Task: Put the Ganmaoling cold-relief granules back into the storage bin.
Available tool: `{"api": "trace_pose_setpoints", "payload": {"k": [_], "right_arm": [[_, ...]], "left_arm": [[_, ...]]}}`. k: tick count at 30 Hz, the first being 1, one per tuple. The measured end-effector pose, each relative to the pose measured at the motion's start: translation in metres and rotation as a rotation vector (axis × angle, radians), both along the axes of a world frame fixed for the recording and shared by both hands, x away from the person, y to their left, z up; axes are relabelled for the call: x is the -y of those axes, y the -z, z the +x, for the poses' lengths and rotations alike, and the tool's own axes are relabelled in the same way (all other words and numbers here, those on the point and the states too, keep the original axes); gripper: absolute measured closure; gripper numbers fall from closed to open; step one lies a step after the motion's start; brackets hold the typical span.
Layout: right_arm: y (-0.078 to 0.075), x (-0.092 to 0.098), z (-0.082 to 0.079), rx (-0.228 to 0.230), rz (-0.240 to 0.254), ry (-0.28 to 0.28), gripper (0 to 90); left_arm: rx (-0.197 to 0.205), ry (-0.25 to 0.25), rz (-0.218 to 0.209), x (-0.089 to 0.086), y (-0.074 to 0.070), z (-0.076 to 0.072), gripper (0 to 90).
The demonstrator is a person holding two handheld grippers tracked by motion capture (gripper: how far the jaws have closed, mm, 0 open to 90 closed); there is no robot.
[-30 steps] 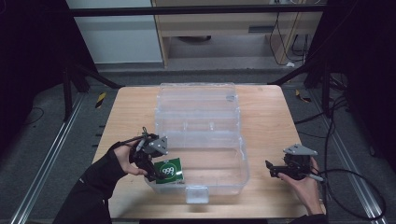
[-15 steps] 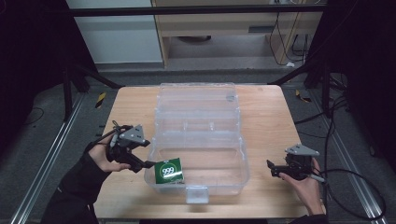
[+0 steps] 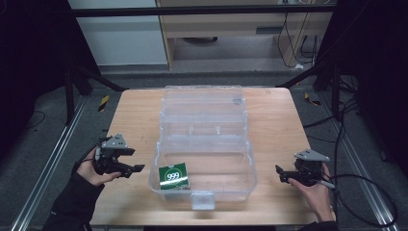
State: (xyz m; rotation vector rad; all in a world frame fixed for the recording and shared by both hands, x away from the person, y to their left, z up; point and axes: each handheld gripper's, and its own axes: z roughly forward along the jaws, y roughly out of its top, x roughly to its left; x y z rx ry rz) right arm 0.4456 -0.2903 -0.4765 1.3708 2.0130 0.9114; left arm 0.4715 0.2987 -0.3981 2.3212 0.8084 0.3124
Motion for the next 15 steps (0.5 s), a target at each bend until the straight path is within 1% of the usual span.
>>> {"api": "trace_pose_setpoints", "payload": {"k": [2, 3, 4, 5, 6, 9, 11, 12, 14, 15], "right_arm": [[0.000, 0.000, 0.000, 0.000, -0.001, 0.002, 1.7], [0.001, 0.000, 0.000, 0.002, -0.005, 0.004, 1.7], [0.001, 0.000, 0.000, 0.001, -0.003, 0.004, 1.7], [0.001, 0.000, 0.000, 0.002, -0.004, 0.005, 1.7], [0.001, 0.000, 0.000, 0.002, -0.004, 0.005, 1.7], [0.002, 0.001, 0.000, 0.002, -0.002, 0.012, 1.7], [0.002, 0.001, 0.000, 0.005, -0.004, 0.013, 1.7], [0.003, 0.002, 0.000, 0.009, -0.008, 0.017, 1.6], [0.003, 0.003, 0.000, 0.012, -0.004, 0.028, 1.6], [0.003, 0.004, 0.000, 0.013, -0.004, 0.028, 1.6]], "left_arm": [[-0.001, -0.064, -0.013, -0.007, 0.013, 0.001, 26.2], [0.001, -0.081, -0.008, -0.008, 0.017, 0.001, 26.2], [0.001, -0.081, -0.008, -0.008, 0.017, 0.001, 26.4], [-0.009, -0.099, -0.033, -0.011, 0.024, 0.001, 26.8], [-0.009, -0.099, -0.033, -0.011, 0.024, 0.001, 26.9], [-0.002, -0.144, -0.064, -0.015, 0.033, 0.001, 27.3], [0.011, -0.184, -0.072, -0.017, 0.038, 0.002, 27.3], [0.016, -0.197, -0.070, -0.019, 0.040, 0.002, 27.4], [0.021, -0.243, -0.078, -0.022, 0.045, 0.003, 27.8], [0.024, -0.255, -0.070, -0.024, 0.046, 0.003, 28.0]]}}
